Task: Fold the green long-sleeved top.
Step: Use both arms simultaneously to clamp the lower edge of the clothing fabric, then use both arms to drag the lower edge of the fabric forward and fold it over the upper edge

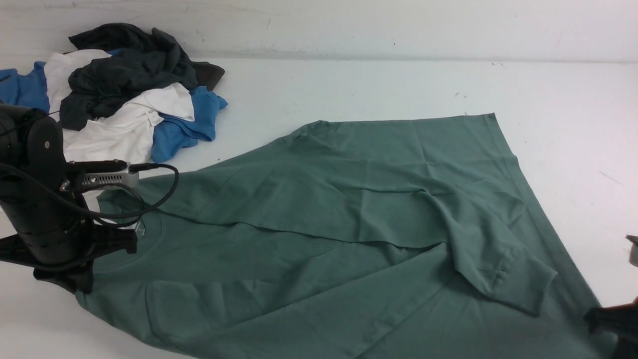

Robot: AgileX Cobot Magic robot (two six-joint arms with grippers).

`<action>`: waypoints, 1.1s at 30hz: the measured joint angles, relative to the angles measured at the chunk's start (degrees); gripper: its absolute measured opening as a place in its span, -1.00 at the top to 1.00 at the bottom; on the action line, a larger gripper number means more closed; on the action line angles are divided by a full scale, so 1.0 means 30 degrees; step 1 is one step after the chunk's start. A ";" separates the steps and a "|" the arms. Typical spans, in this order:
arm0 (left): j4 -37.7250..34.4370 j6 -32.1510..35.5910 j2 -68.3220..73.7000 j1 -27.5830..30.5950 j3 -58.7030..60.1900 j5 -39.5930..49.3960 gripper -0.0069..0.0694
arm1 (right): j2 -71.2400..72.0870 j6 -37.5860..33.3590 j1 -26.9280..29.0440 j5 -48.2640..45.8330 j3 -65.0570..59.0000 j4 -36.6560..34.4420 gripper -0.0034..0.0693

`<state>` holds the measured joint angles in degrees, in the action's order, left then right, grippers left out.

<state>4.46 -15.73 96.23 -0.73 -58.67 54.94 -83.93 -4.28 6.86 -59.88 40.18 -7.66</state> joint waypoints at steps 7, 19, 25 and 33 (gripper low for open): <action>-0.2024 0.2404 -0.2587 -0.0018 0.1944 0.1561 0.75 | 0.7988 0.2887 0.0000 -0.2891 -0.3262 0.2777 0.84; -0.4965 0.3156 -0.5256 -0.0018 -0.0897 0.3322 0.75 | 1.1333 0.3394 0.0000 -0.3863 0.2332 0.4272 0.84; -0.5878 0.3216 -0.3721 -0.0018 -0.3265 0.3204 0.75 | 0.6973 0.3376 0.0000 -0.4081 0.6619 0.4206 0.84; -0.6056 0.3089 -0.0446 0.0026 -0.5937 0.3164 0.75 | 0.0255 0.3314 0.0000 -0.4058 1.2278 0.3579 0.84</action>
<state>-13.71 -6.46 94.89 -0.65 -76.48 64.44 -83.16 5.66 6.86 -72.05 77.02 3.07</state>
